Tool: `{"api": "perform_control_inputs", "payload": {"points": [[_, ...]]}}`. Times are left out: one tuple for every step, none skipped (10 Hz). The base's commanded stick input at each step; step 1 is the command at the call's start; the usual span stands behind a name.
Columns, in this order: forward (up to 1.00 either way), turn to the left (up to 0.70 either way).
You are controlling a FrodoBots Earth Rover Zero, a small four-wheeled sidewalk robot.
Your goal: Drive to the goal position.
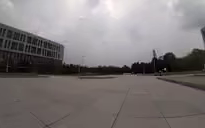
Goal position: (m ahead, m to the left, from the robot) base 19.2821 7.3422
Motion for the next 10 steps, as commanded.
{"api": "perform_control_inputs", "payload": {"points": [[0.7,0.0],[0.7,0.0],[0.7,0.0],[0.7,0.0],[0.7,0.0],[0.29,0.0],[0.04,0.0],[0.0,0.0],[0.0,0.0],[0.0,0.0]]}}
